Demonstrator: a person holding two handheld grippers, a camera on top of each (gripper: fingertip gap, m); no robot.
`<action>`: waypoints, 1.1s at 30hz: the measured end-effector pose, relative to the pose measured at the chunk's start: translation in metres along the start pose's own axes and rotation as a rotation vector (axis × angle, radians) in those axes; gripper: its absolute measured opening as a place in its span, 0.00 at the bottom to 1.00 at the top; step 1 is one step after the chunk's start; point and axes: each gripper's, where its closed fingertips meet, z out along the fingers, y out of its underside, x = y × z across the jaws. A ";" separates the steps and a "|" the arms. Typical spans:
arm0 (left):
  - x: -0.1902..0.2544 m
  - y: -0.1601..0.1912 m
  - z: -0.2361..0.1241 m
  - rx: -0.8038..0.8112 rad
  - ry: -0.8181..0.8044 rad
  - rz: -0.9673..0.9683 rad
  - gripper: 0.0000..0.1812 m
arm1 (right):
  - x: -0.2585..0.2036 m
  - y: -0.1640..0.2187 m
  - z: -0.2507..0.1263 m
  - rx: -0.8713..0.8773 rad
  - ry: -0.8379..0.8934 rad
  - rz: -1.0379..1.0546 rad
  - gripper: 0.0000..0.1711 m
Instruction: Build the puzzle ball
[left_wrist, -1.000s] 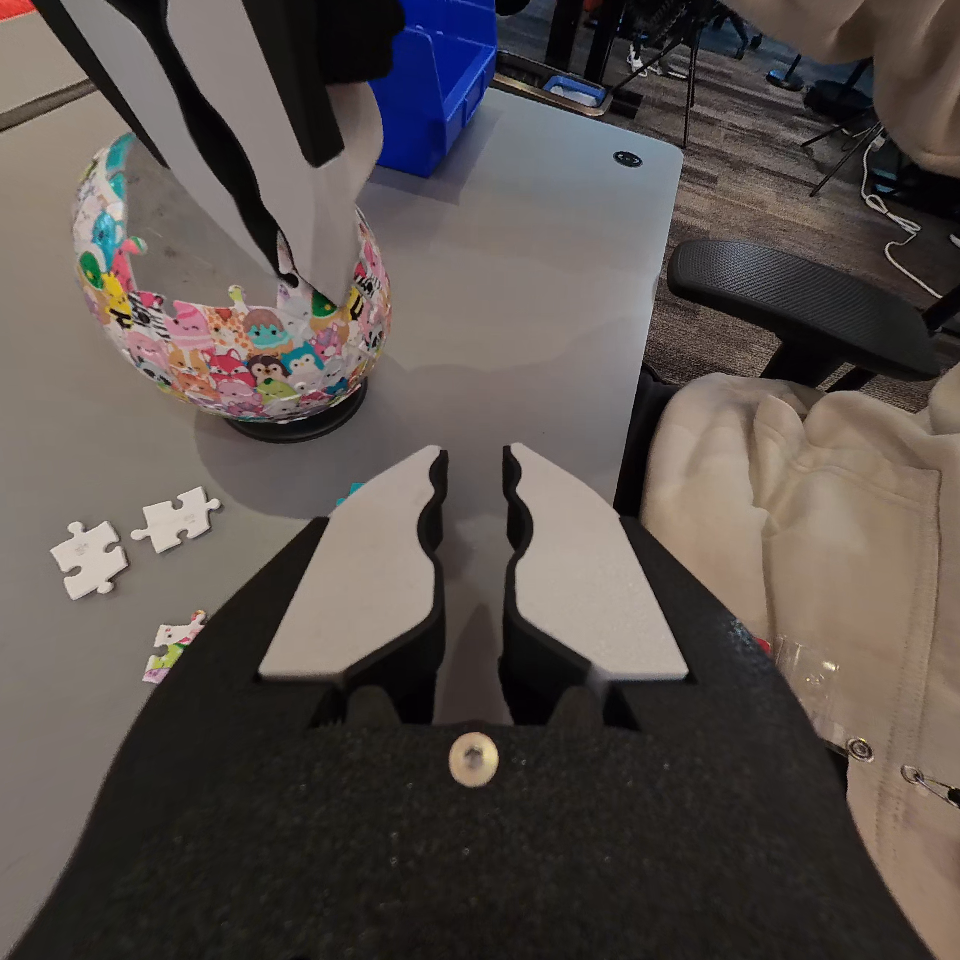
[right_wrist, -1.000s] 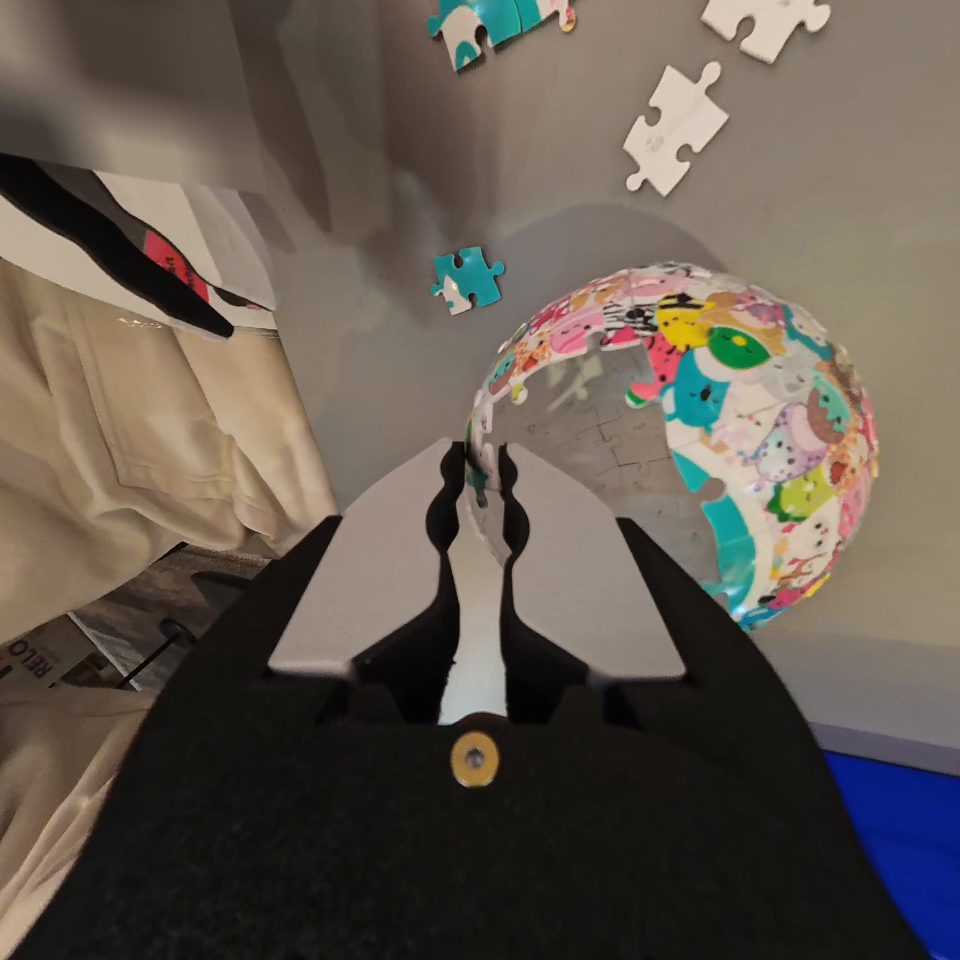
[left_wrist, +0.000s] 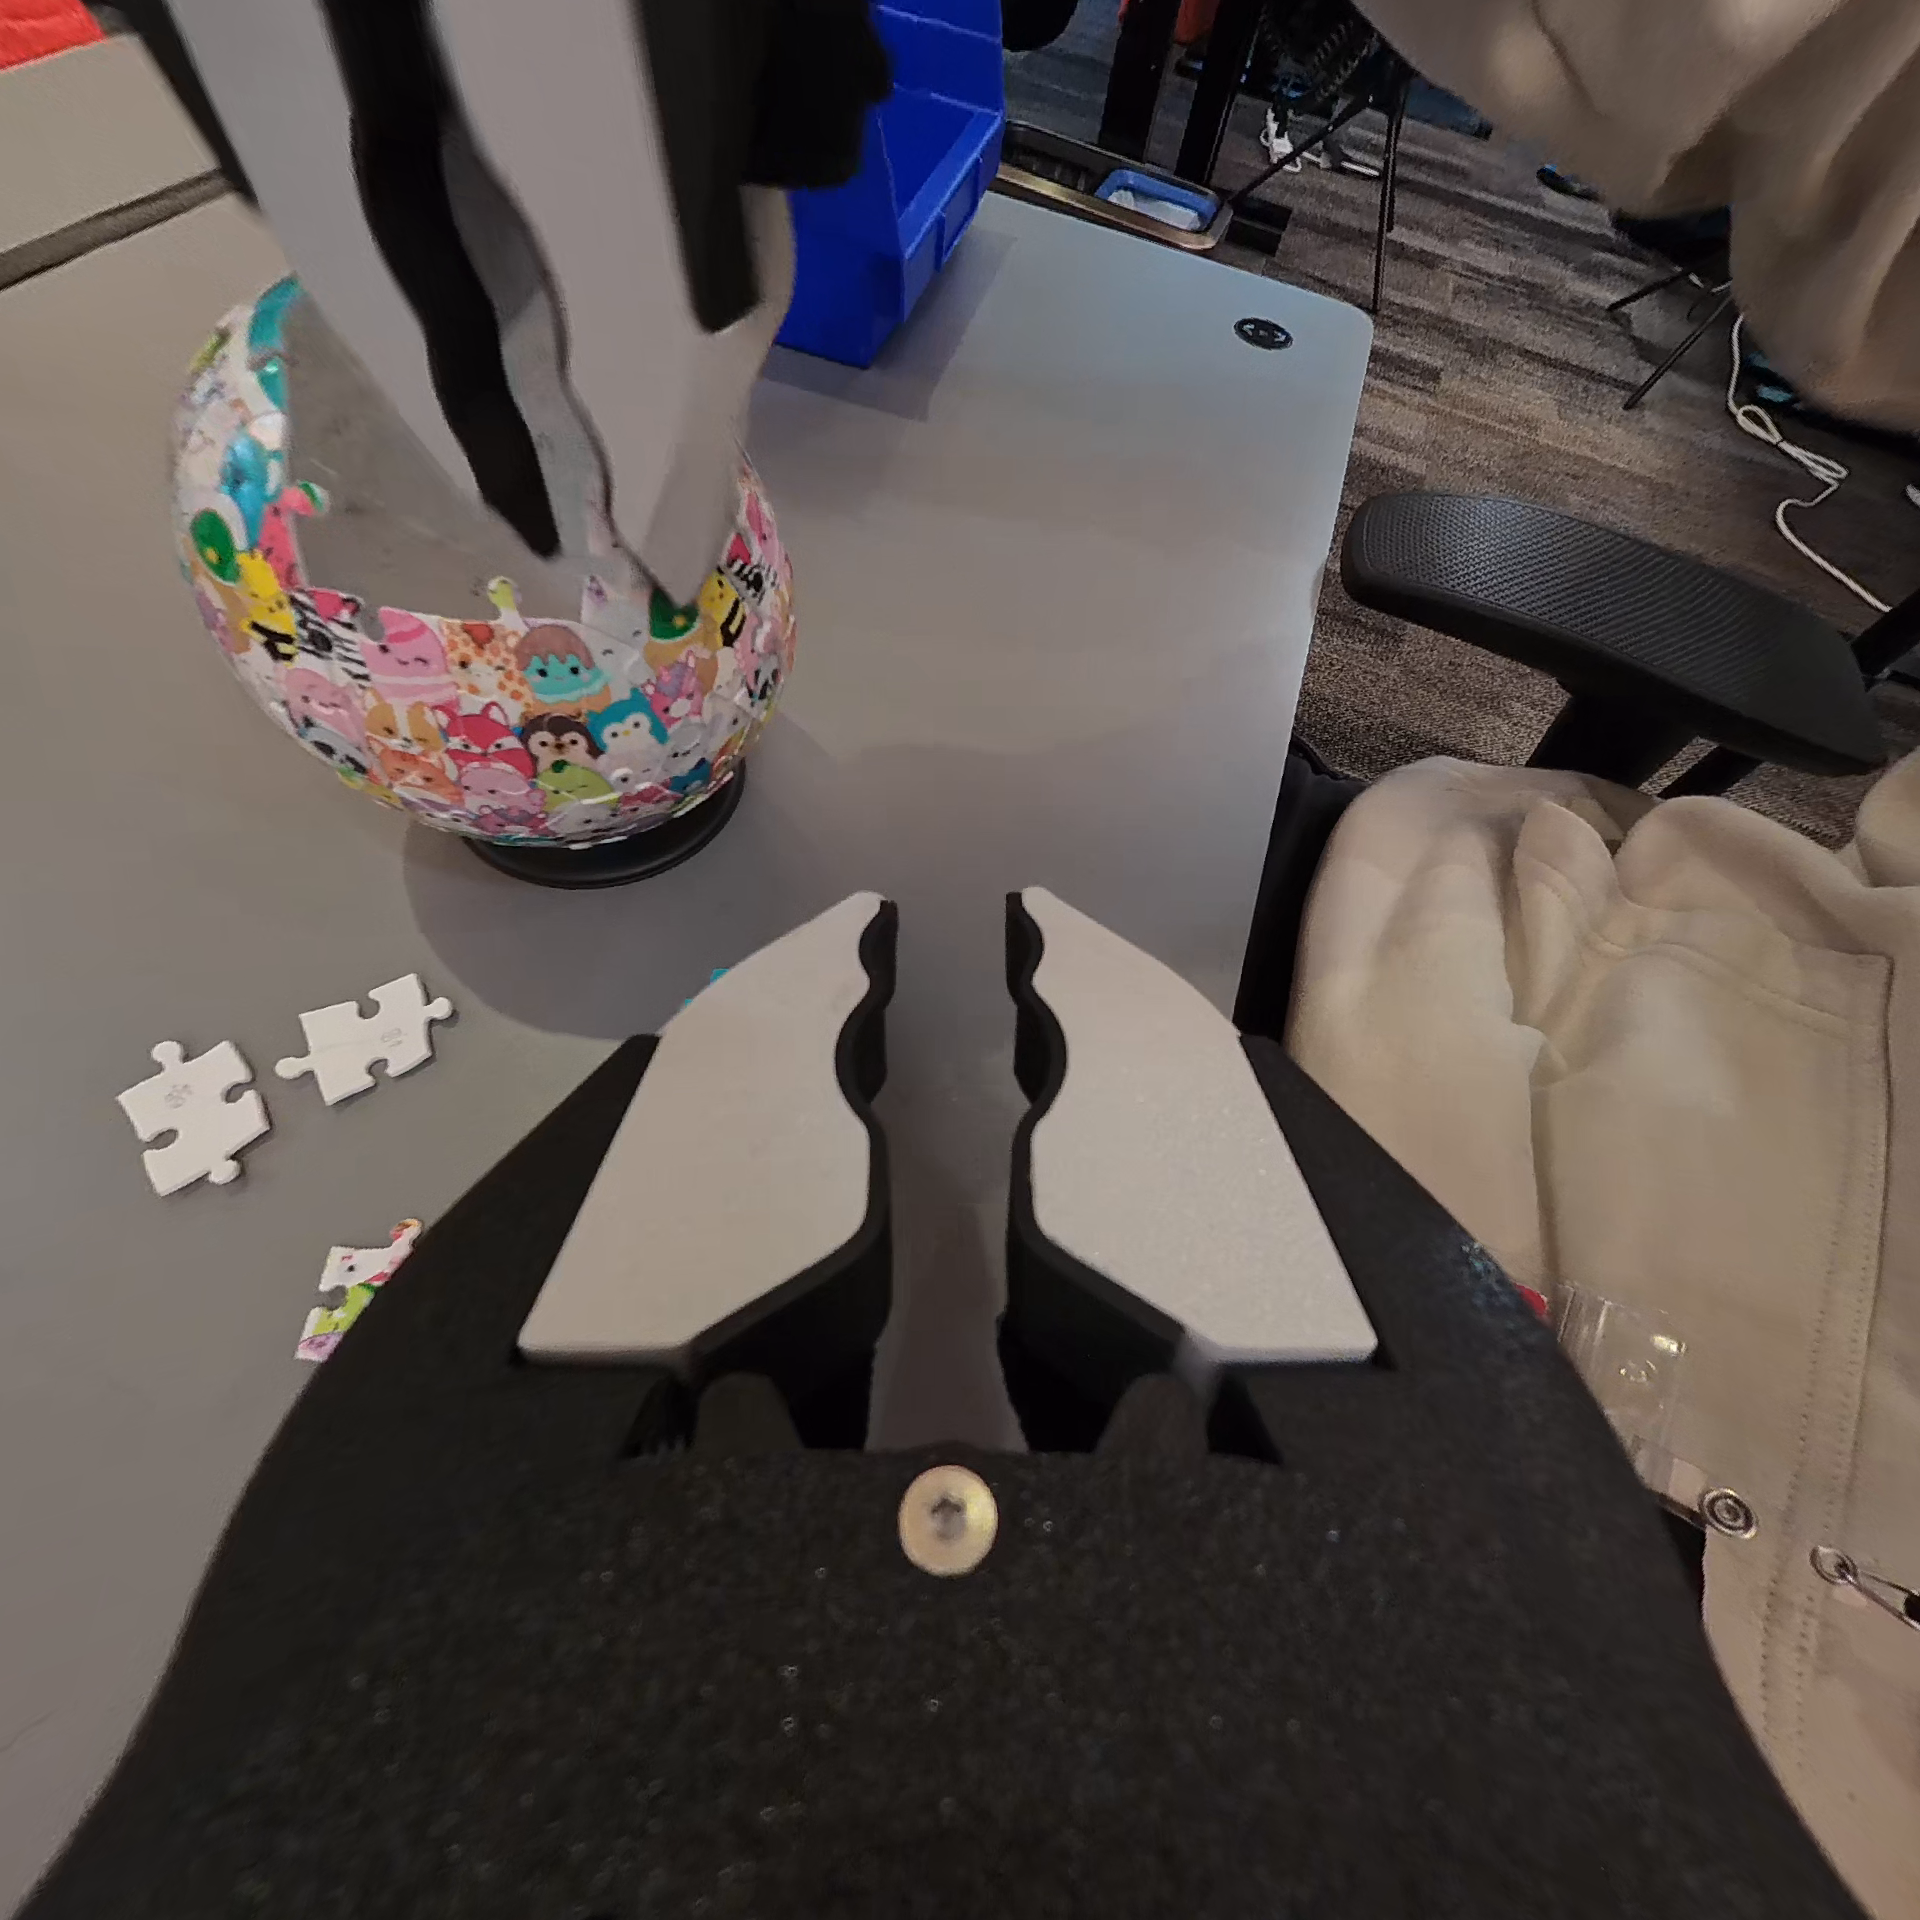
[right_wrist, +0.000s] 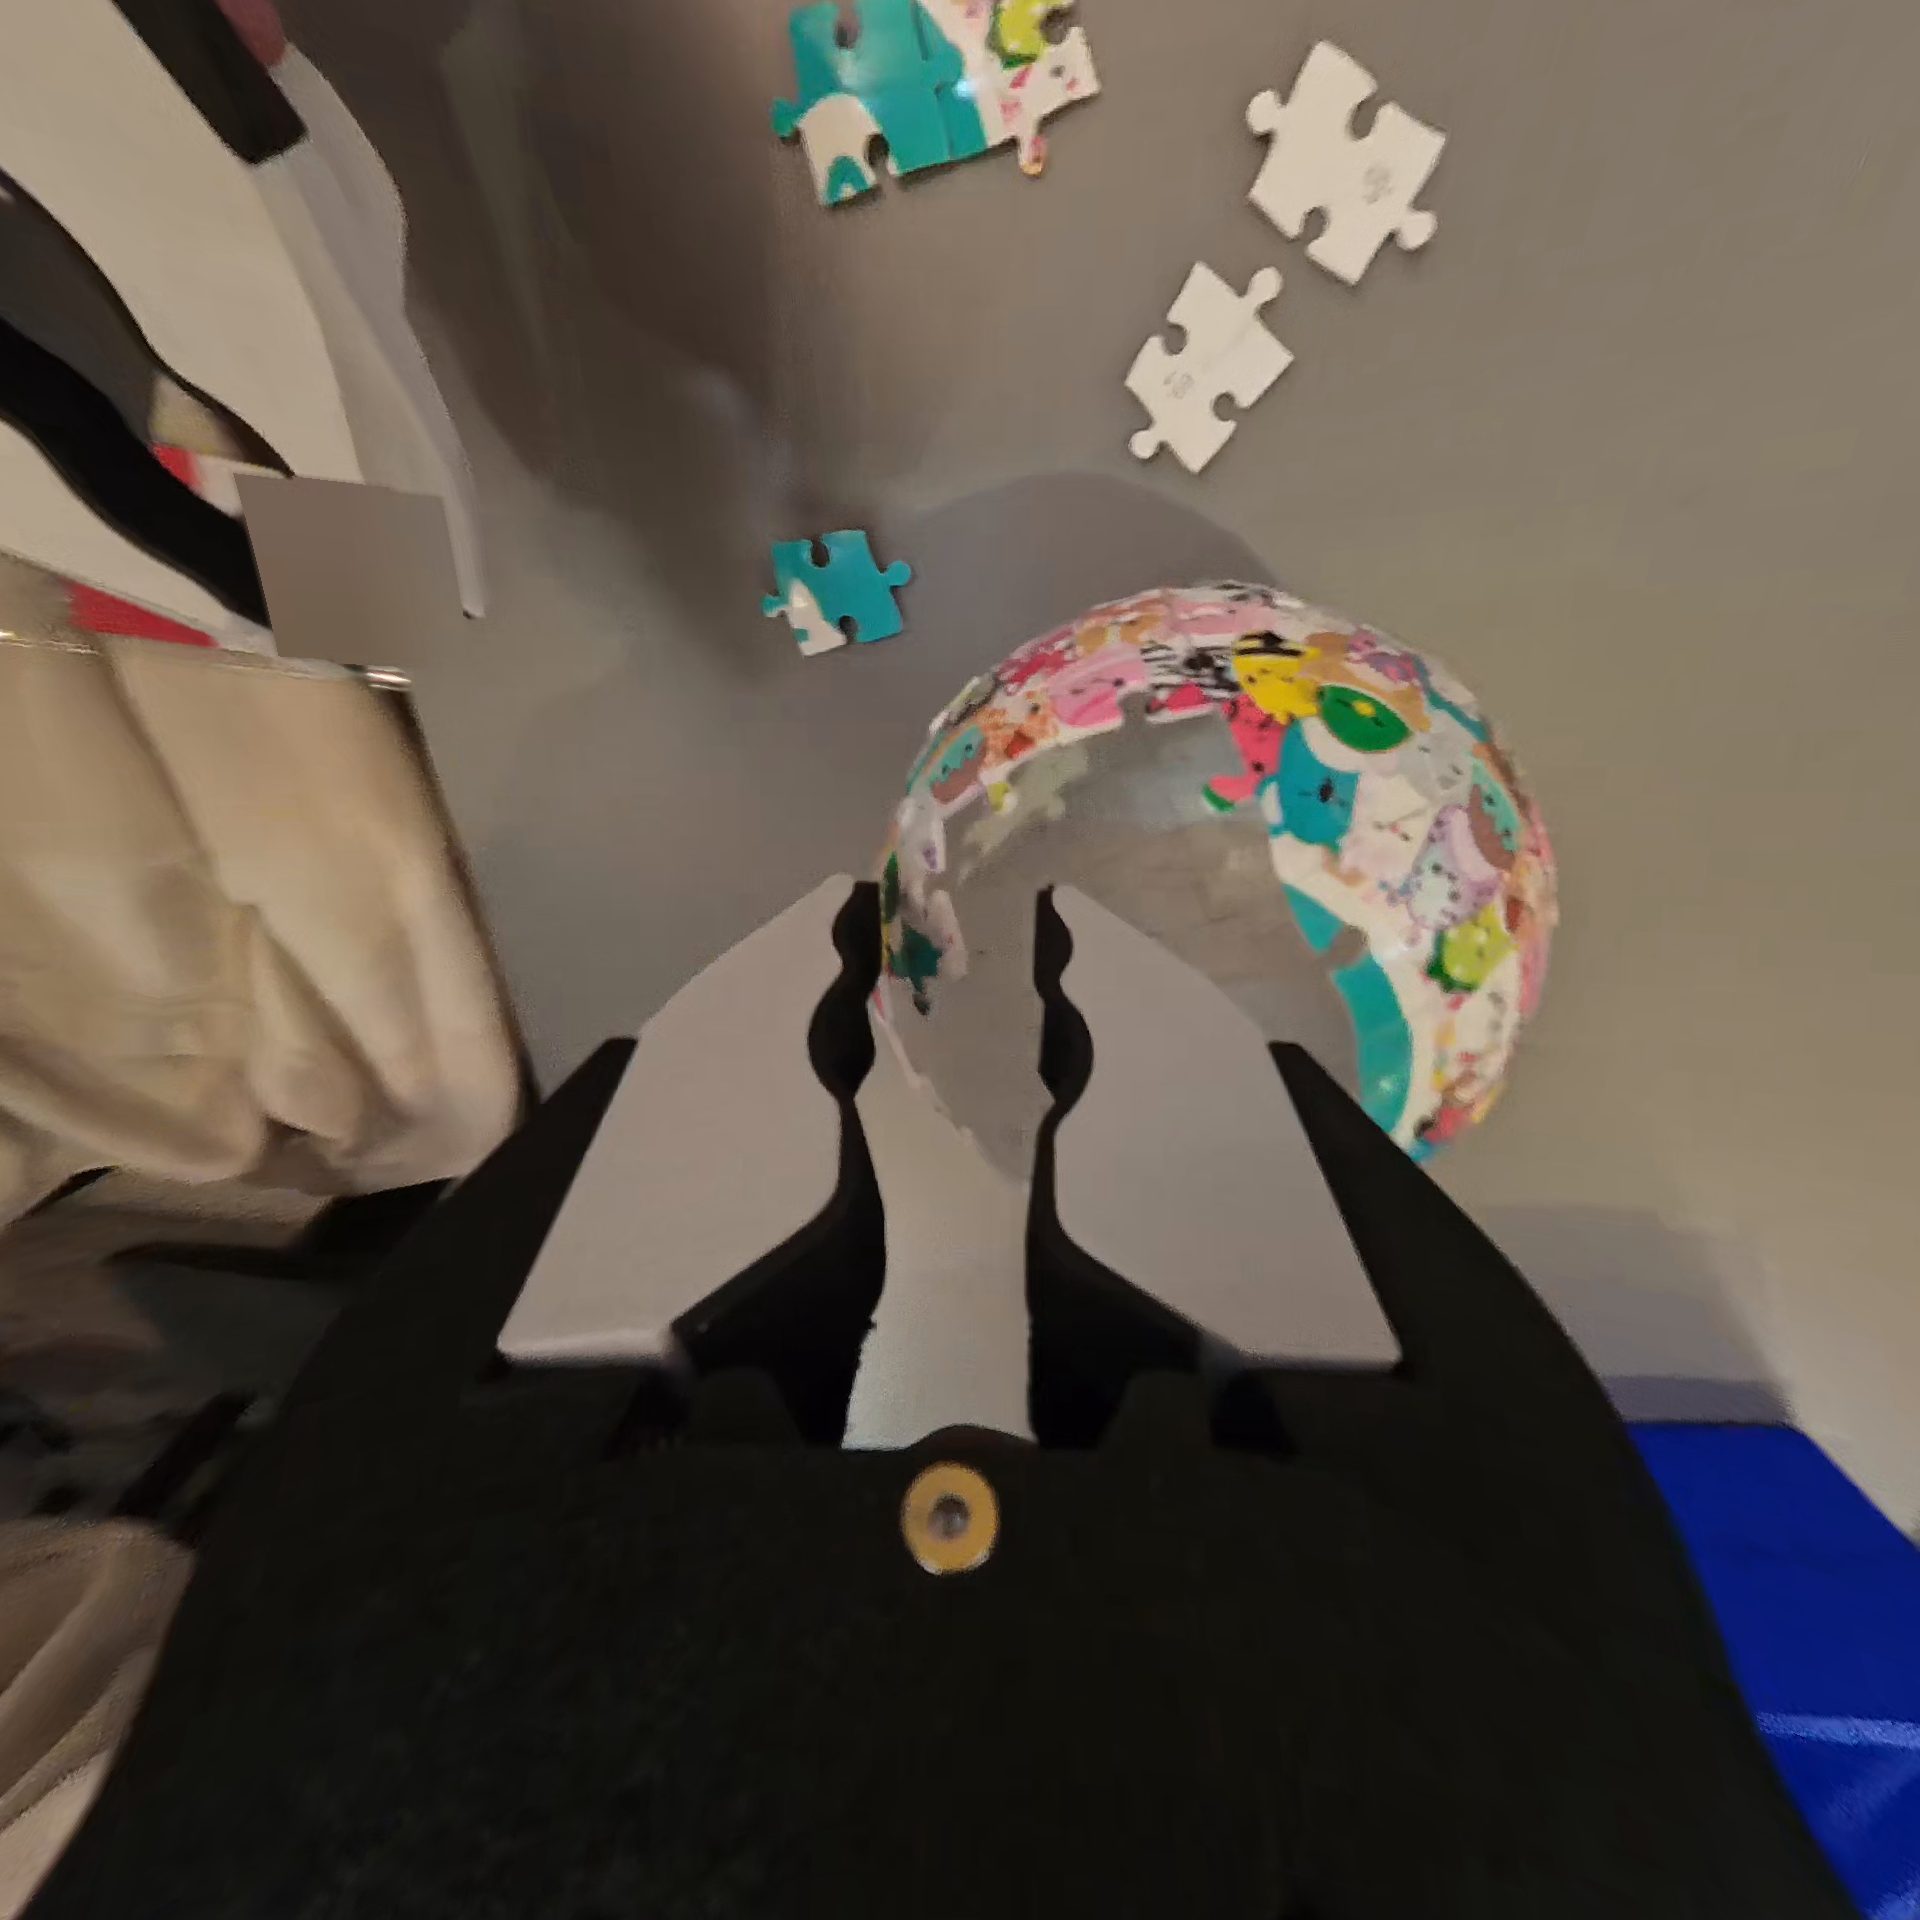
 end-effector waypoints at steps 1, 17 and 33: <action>-0.001 0.000 -0.001 0.003 -0.001 -0.003 0.11 | 0.002 0.001 -0.004 0.006 0.061 -0.018 0.18; -0.013 0.000 -0.002 0.012 -0.045 -0.046 0.11 | -0.021 -0.002 -0.001 0.551 0.928 -0.179 0.00; -0.017 0.002 -0.005 0.021 -0.034 -0.078 0.11 | -0.026 -0.007 0.011 0.680 0.955 -0.157 0.00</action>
